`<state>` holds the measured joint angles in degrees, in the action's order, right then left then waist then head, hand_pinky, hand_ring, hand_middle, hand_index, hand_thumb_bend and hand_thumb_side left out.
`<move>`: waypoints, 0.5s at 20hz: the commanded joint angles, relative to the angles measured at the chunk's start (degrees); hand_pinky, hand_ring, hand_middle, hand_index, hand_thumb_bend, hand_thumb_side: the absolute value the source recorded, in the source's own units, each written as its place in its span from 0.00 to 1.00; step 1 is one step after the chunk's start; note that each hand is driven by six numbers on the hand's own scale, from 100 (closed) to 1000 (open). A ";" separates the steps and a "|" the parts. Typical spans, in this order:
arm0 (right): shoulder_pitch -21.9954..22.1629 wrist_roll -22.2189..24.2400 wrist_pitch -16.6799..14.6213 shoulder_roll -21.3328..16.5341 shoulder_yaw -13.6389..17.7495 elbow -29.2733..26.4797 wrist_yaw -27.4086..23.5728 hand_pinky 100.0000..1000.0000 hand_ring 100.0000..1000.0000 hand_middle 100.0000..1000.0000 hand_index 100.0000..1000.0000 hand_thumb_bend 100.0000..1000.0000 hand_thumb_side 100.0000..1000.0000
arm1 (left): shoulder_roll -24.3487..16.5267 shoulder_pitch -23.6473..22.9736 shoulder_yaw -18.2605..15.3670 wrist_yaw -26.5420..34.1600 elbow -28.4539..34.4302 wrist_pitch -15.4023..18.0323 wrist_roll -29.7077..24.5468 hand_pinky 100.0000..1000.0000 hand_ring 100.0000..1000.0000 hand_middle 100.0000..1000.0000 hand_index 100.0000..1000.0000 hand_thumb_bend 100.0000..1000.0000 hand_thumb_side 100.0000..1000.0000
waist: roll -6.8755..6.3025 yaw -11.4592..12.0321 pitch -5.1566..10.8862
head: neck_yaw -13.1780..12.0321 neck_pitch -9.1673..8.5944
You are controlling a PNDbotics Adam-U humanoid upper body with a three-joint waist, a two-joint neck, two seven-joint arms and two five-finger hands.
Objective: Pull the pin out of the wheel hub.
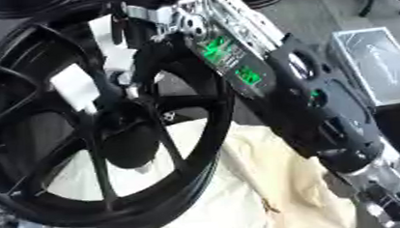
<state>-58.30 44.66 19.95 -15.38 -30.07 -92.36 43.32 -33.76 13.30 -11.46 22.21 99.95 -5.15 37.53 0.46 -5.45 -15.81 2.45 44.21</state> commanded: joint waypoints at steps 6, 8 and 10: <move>-0.31 0.05 0.26 -0.71 0.29 0.79 0.53 0.66 0.56 0.47 0.68 0.34 0.31 | -1.31 0.16 -0.76 -0.25 1.24 0.23 0.26 0.77 0.76 0.75 0.76 0.31 0.76 | -0.36 0.14 0.65 | 0.24 -0.09; -0.30 -0.03 0.09 -0.64 0.39 1.03 0.29 0.65 0.56 0.46 0.68 0.34 0.30 | -1.28 0.17 -0.72 -0.29 1.27 0.23 0.27 0.77 0.76 0.75 0.76 0.31 0.76 | -0.41 0.16 0.60 | 0.28 -0.09; -0.26 -0.19 -0.08 -0.56 0.47 1.39 0.06 0.65 0.56 0.46 0.67 0.34 0.30 | -1.19 0.17 -0.71 -0.31 1.28 0.21 0.30 0.77 0.76 0.75 0.76 0.31 0.76 | -0.46 0.18 0.54 | 0.34 -0.09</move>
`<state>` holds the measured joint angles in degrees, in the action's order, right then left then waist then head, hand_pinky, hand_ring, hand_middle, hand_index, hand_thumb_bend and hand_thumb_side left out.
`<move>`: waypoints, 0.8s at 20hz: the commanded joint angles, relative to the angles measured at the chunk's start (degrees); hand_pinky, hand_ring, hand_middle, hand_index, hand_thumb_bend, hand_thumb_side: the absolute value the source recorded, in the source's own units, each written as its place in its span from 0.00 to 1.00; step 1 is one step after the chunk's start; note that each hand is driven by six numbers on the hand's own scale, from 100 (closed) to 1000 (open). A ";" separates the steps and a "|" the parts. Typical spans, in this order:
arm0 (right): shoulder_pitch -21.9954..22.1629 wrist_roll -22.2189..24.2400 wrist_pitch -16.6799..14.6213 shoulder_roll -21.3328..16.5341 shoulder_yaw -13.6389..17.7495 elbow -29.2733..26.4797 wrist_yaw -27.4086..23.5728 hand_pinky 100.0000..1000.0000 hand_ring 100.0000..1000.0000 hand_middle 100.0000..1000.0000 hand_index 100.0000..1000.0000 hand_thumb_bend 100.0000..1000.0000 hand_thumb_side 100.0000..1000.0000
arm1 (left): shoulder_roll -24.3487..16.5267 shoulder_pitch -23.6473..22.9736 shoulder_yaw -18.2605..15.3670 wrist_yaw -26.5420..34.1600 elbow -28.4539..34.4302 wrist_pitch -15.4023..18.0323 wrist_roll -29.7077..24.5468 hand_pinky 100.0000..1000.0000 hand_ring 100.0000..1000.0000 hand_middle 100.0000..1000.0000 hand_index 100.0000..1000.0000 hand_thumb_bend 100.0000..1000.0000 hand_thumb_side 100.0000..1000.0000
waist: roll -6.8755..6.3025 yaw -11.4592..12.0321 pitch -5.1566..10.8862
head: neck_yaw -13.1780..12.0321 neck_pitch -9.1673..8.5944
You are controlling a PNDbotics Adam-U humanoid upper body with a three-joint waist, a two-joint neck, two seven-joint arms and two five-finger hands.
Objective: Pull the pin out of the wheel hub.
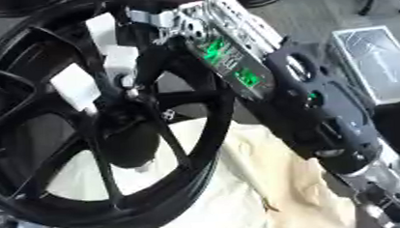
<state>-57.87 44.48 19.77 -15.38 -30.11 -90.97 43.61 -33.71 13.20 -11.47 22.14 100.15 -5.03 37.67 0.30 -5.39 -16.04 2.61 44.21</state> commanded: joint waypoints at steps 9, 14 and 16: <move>-0.71 -1.48 0.39 -0.48 0.94 0.05 -1.72 0.65 0.54 0.43 0.64 0.25 0.25 | -1.10 0.21 -0.71 -0.16 1.12 0.01 0.34 0.77 0.76 0.76 0.76 0.31 0.76 | -0.46 0.20 0.52 | 0.33 -0.09; -0.87 -2.50 1.74 -0.69 1.03 -1.13 -3.92 0.65 0.52 0.39 0.58 0.24 0.14 | -1.10 0.20 -0.77 -0.09 1.05 -0.02 0.43 0.77 0.76 0.76 0.76 0.30 0.76 | -0.44 0.26 0.46 | 0.42 -0.09; -0.98 -2.93 2.20 -0.76 1.01 -1.59 -4.75 0.65 0.52 0.38 0.57 0.24 0.13 | -1.09 0.21 -0.78 -0.05 1.04 -0.02 0.48 0.77 0.76 0.76 0.76 0.30 0.76 | -0.44 0.30 0.44 | 0.49 -0.09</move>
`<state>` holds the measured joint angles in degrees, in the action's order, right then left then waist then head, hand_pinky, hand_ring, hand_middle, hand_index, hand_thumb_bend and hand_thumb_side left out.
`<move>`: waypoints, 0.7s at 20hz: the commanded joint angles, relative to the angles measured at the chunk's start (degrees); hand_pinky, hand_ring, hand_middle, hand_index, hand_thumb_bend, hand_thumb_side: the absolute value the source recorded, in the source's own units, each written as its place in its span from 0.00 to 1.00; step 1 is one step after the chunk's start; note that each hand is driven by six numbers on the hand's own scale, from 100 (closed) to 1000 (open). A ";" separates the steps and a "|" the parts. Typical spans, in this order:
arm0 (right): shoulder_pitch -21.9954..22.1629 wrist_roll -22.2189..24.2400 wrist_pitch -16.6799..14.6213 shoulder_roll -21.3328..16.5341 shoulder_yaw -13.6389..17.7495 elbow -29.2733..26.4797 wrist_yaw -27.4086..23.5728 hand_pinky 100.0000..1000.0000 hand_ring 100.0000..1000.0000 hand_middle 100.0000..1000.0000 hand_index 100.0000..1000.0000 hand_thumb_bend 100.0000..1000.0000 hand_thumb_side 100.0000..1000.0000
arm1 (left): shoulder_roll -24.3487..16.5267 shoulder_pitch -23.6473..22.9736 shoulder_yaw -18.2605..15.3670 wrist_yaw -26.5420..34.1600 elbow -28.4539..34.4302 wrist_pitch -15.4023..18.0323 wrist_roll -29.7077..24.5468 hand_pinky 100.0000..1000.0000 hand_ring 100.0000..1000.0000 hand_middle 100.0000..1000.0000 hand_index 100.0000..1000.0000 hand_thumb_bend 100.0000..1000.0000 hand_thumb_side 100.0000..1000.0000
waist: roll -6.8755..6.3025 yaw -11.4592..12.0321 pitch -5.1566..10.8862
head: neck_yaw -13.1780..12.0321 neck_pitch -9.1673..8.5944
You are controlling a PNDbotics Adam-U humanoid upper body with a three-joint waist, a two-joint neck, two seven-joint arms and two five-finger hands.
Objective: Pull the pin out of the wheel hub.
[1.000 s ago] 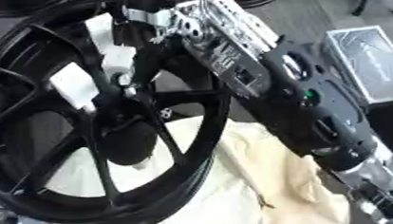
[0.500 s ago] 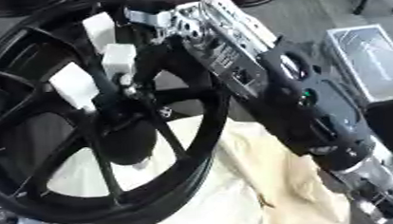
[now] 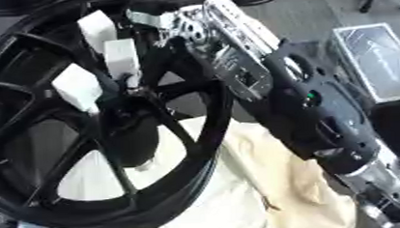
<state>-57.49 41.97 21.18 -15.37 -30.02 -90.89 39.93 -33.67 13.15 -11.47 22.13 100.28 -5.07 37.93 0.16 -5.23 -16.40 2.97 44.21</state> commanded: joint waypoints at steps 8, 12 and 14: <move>-2.47 -1.25 2.32 -1.62 1.65 -4.82 -4.19 0.65 0.49 0.33 0.49 0.23 0.08 | -1.15 0.16 -0.74 0.00 0.89 -0.01 0.21 0.77 0.76 0.76 0.76 0.30 0.77 | -0.45 0.27 0.83 | 0.29 -0.09; -3.66 -0.65 3.21 -2.59 2.46 -6.52 -5.91 0.65 0.48 0.32 0.47 0.24 0.07 | -1.22 0.20 -0.68 -0.03 1.01 -0.01 0.11 0.77 0.76 0.76 0.76 0.30 0.77 | -0.57 0.28 0.93 | 0.46 -0.09; -4.36 -0.37 3.75 -3.26 3.14 -7.37 -6.99 0.65 0.47 0.31 0.47 0.24 0.06 | -1.25 0.16 -0.62 -0.03 1.04 -0.04 0.05 0.77 0.76 0.76 0.76 0.30 0.77 | -0.62 0.26 1.00 | 0.57 -0.09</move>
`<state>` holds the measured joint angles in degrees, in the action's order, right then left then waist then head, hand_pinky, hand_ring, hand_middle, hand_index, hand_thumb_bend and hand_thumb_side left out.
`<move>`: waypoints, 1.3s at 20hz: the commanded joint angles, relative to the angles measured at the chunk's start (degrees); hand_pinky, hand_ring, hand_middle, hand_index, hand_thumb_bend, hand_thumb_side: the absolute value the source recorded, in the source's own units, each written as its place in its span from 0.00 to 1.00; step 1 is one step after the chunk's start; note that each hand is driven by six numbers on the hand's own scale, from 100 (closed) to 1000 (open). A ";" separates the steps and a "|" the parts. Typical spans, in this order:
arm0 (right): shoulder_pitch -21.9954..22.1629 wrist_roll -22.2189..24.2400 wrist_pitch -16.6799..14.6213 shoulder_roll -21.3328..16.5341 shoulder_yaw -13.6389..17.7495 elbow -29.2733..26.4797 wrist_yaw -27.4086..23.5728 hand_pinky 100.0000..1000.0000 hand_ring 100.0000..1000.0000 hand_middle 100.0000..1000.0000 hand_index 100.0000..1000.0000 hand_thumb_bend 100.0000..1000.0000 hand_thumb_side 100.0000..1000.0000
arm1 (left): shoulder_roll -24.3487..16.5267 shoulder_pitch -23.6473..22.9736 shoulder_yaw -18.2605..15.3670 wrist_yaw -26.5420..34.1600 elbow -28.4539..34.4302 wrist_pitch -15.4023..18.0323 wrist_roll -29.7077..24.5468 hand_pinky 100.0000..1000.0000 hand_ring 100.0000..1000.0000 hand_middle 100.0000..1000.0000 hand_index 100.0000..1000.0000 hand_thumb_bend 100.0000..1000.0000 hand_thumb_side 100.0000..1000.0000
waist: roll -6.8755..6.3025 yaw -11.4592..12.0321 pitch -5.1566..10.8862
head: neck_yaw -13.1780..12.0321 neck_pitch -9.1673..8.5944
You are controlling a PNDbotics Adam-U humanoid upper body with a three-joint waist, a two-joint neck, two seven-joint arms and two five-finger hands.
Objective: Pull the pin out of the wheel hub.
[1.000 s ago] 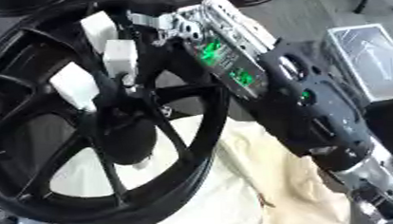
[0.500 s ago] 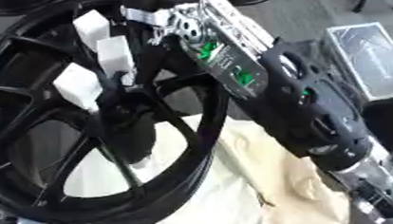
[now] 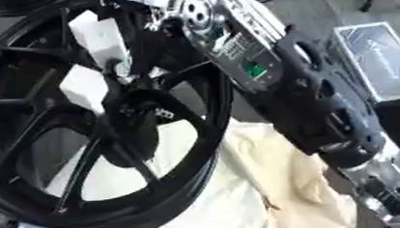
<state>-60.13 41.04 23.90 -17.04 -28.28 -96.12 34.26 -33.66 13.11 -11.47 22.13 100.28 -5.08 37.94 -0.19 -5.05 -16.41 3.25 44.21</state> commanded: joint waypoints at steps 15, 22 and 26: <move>0.08 -9.66 8.86 -20.46 15.63 -8.11 -15.58 0.66 0.46 0.30 0.46 0.21 0.04 | -1.56 -0.32 -0.98 -0.11 1.43 0.13 0.18 0.78 0.76 0.76 0.76 0.29 0.76 | -0.50 -0.97 1.72 | 0.27 -0.09; 19.62 -22.48 11.00 -39.32 28.25 -14.17 -22.87 0.66 0.47 0.32 0.48 0.25 0.03 | -1.43 -0.76 -1.47 -0.10 1.67 0.29 0.62 0.78 0.76 0.76 0.76 0.29 0.76 | -1.39 -1.33 1.07 | -0.86 -0.09; 33.58 -30.73 11.13 -42.43 35.00 -11.75 -22.73 0.69 0.52 0.38 0.54 0.31 0.05 | -1.09 -0.96 -1.86 -0.02 1.79 0.41 1.00 0.78 0.76 0.76 0.76 0.29 0.76 | -1.87 -1.48 0.63 | -1.80 -0.09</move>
<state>-26.25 12.65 35.01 -56.38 4.00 -107.96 11.79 -33.65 12.00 -12.41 22.13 101.02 -4.78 38.67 -2.26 -6.56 -16.48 1.81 44.21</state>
